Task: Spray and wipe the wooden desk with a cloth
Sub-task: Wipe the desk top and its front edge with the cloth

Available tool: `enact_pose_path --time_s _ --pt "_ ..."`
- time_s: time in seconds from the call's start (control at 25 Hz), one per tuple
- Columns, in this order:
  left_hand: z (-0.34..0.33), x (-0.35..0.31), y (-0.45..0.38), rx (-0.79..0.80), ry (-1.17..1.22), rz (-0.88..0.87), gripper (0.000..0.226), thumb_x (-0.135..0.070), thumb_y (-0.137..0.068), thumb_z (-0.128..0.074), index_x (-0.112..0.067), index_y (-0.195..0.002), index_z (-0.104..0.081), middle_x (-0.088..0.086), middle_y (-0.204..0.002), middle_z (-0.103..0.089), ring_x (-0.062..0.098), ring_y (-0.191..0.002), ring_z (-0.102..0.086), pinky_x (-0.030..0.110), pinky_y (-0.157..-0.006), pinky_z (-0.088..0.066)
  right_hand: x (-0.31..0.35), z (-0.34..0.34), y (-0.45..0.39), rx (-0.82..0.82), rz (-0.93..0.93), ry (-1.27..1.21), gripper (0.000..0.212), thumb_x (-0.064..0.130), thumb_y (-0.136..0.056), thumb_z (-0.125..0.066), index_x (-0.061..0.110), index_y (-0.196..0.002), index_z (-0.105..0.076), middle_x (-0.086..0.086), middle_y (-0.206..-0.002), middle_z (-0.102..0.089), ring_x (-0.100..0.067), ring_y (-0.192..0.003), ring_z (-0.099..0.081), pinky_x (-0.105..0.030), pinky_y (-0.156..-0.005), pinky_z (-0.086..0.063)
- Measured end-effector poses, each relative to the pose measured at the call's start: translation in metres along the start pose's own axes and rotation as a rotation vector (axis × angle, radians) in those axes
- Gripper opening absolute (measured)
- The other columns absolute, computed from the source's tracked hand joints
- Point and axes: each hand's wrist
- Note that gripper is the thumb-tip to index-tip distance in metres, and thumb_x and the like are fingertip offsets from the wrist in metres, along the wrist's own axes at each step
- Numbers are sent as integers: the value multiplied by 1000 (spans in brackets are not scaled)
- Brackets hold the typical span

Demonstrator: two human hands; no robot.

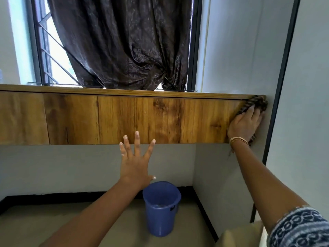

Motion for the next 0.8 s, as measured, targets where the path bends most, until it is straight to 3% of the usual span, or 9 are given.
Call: enact_pose_path --time_s 0.12,0.24,0.36,0.48,0.64,0.8 --pt "0 -1 1 -9 22 -24 121 -77 -78 -50 -27 -143 38 29 -139 50 61 -133 29 65 -112 9 27 -10 42 -15 38 11 47 17 -102 -35 0 -145 -38 -24 -157 -27 -43 -148 -14 -50 -122 -14" --pt "2 14 6 -65 92 -97 113 -67 -83 -55 -27 -150 26 21 -151 41 54 -140 23 65 -112 8 69 -36 125 105 406 10 43 17 -100 -42 5 -142 -44 -21 -156 -31 -41 -149 -15 -54 -121 -14" --pt "-2 60 18 -159 98 -159 97 -48 -85 -60 -18 -157 -2 6 -164 11 34 -151 -3 65 -114 -11 116 -60 182 245 800 8 43 16 -96 -49 10 -139 -50 -18 -153 -38 -40 -147 -22 -55 -119 -21" --pt "-9 133 34 -167 117 29 86 -38 -87 -59 -13 -156 -15 8 -165 -3 31 -150 -16 62 -112 -23 163 -74 209 319 1041 59 47 18 -95 -50 14 -142 -49 -14 -155 -37 -38 -147 -24 -51 -119 -19" --pt "-22 224 72 -79 194 372 82 -37 -90 -57 -16 -155 -13 10 -164 -3 31 -149 -15 67 -110 -22 226 -97 242 367 1215 77 50 21 -97 -49 17 -146 -43 -11 -159 -31 -36 -149 -20 -48 -120 -15" --pt "-20 287 95 -83 231 508 80 -41 -93 -53 -14 -155 -9 10 -164 -3 28 -149 -14 66 -109 -22 291 -120 269 354 1343 69 51 23 -96 -51 15 -146 -45 -12 -158 -34 -36 -148 -23 -48 -120 -17"
Point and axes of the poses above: each hand's wrist, its own y-axis away from the middle knuckle, its own z-axis out of the back of the hand, x = y × z
